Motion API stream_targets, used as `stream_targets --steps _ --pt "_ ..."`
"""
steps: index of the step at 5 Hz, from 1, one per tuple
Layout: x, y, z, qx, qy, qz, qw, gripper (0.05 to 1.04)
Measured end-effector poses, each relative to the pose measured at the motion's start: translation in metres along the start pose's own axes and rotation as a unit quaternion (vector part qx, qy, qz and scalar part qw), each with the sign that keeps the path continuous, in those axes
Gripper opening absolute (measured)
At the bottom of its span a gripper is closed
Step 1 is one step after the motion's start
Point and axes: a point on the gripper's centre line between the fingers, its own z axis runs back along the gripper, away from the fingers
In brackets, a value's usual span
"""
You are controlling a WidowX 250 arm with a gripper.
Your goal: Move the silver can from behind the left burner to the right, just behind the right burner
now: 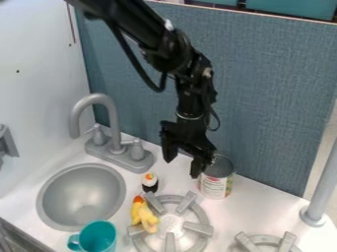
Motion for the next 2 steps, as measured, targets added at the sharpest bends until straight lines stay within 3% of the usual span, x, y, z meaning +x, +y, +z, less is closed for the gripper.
stream_targets --steps 2 --pt "0.035 0.026 -0.036 -0.002 0.013 -0.004 0.9999 1.000"
